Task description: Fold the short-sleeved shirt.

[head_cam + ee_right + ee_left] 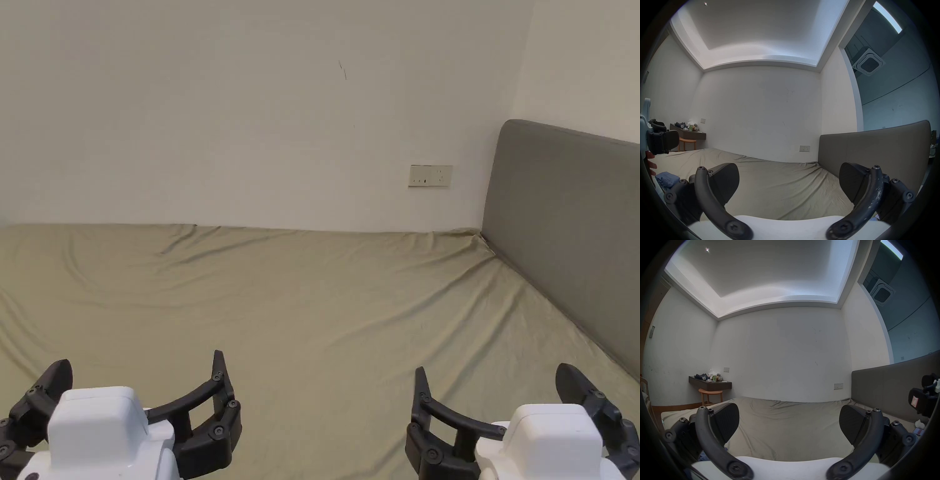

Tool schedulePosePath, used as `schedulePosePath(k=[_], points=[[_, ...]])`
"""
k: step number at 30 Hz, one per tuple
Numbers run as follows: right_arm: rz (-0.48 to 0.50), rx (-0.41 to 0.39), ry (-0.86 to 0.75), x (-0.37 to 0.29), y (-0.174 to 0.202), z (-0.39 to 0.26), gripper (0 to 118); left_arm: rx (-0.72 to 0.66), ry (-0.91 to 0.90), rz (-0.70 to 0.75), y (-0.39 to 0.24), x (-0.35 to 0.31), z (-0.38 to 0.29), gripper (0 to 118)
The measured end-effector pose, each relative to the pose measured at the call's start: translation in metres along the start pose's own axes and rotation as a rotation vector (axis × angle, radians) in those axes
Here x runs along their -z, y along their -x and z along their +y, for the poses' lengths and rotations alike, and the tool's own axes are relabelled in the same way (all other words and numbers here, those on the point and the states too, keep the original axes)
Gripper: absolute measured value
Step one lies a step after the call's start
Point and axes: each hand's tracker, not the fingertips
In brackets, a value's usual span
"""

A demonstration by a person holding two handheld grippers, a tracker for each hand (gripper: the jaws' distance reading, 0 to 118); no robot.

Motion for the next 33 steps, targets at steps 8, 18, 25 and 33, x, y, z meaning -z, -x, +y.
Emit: schedulePosePath(k=[8, 18, 25, 33], points=[[-0.003, 0.002, 0.001, -0.0005, 0.0008, 0.0005, 118, 0.008, -0.006, 0.007, 0.0009, -0.0004, 0.0002, 118], [-0.002, 0.003, 0.005, -0.0004, 0.0012, -0.0002, 118, 0.013, -0.012, 0.012, 0.0012, -0.0006, 0.0002, 118], [-0.001, 0.000, 0.006, -0.0005, 0.0022, 0.0003, 118, 0.015, -0.014, 0.017, 0.0014, -0.0015, -0.0001, 118], [0.001, -0.003, 0.009, -0.0002, 0.0032, -0.0004, 118, 0.016, -0.016, 0.021, 0.0009, -0.0021, 0.0000, 118]])
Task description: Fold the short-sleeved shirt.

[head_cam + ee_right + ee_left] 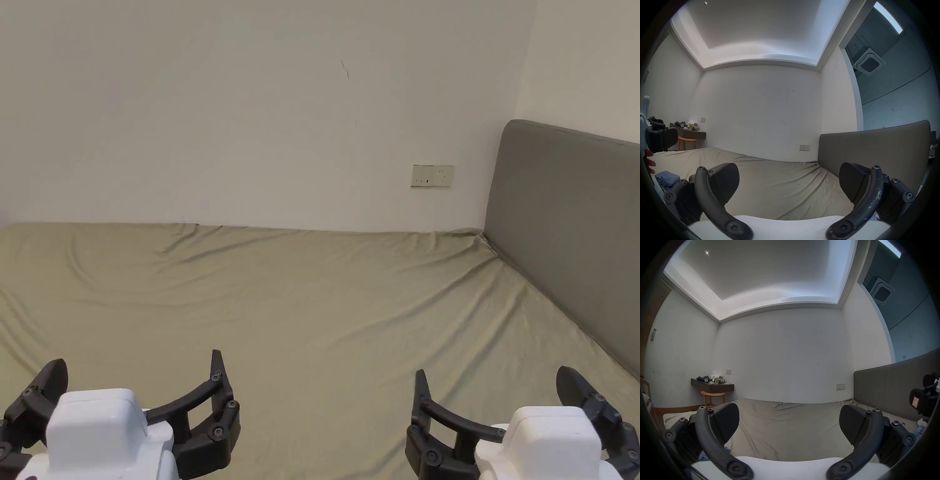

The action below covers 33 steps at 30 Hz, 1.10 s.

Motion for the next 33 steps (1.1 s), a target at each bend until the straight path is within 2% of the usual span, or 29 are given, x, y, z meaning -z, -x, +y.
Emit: schedulePosePath(k=[33], points=[[0.013, 0.018, 0.032, 0.0041, -0.0014, -0.0005, 118, 0.007, 0.004, 0.002, -0.0027, -0.0010, -0.0004, 118]])
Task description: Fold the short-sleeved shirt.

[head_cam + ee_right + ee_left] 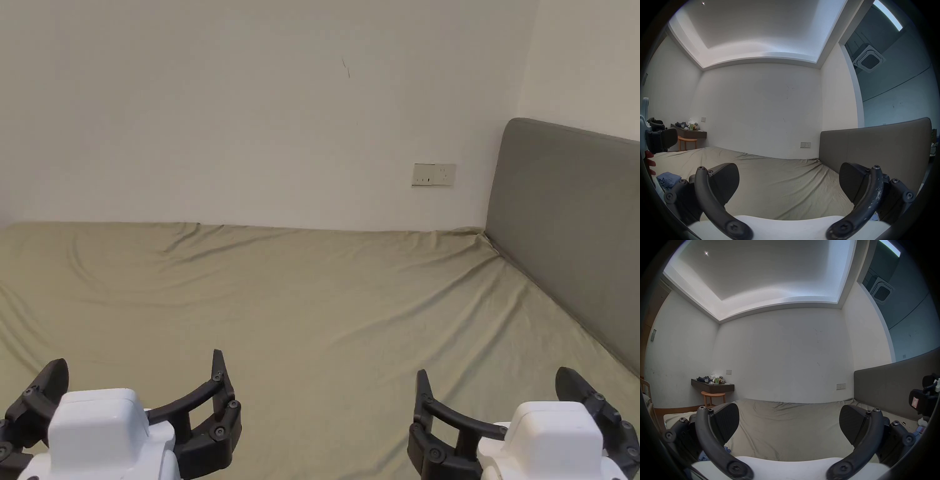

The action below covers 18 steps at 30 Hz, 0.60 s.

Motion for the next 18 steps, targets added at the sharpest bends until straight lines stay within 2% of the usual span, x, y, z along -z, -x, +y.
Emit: schedulePosePath(k=[3, 5, 6, 8, 10, 11, 13, 18], points=[[0.041, -0.002, 0.046, 0.005, 0.000, 0.000, 118, 0.004, 0.006, 0.003, 0.000, 0.001, -0.001, 118], [0.108, 0.039, 0.108, 0.010, -0.001, 0.001, 118, 0.003, 0.013, 0.003, 0.000, 0.001, -0.001, 118], [0.129, 0.084, 0.134, 0.011, -0.003, 0.002, 118, 0.002, 0.015, 0.002, 0.000, 0.001, -0.001, 118], [0.174, 0.231, 0.187, 0.015, -0.010, 0.003, 118, 0.000, 0.020, 0.003, 0.001, 0.002, -0.001, 118], [0.164, 0.385, 0.257, 0.021, -0.016, 0.002, 118, -0.001, 0.021, 0.003, 0.001, 0.002, -0.001, 118], [0.157, 0.425, 0.309, 0.023, -0.019, 0.004, 118, 0.001, 0.022, 0.001, 0.001, 0.001, 0.000, 118], [0.125, 0.421, 0.363, 0.025, -0.021, 0.009, 118, 0.004, 0.019, 0.000, 0.000, 0.001, 0.000, 118], [0.157, 0.368, 0.270, 0.013, -0.023, 0.016, 118, 0.007, 0.012, 0.000, -0.001, 0.000, 0.001, 118]])
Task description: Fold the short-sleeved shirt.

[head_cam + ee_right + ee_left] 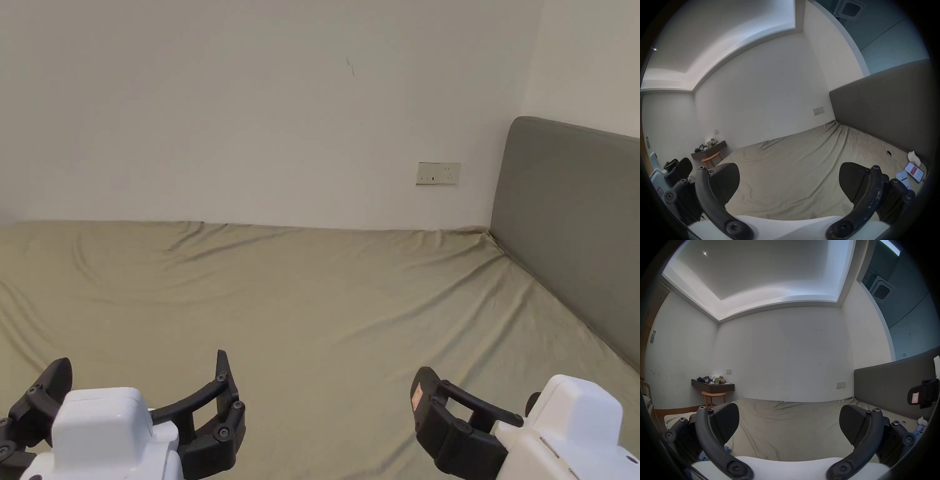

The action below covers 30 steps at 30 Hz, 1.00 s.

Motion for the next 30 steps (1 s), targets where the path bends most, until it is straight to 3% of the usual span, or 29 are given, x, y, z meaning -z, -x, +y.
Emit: schedulePosePath(k=[7, 18, 23, 30], points=[[-0.049, -0.033, -0.014, -0.009, 0.014, 0.006, 118, -0.003, 0.010, -0.007, -0.002, 0.000, 0.000, 118], [-0.058, 0.048, 0.030, -0.010, 0.011, 0.012, 118, -0.001, 0.007, -0.005, -0.001, -0.001, 0.001, 118], [-0.106, 0.026, 0.029, -0.010, 0.013, 0.012, 118, -0.003, 0.007, -0.006, -0.002, -0.002, 0.002, 118], [-0.096, 0.026, 0.030, -0.011, 0.013, 0.012, 118, -0.001, 0.006, -0.008, -0.003, -0.002, 0.002, 118]])
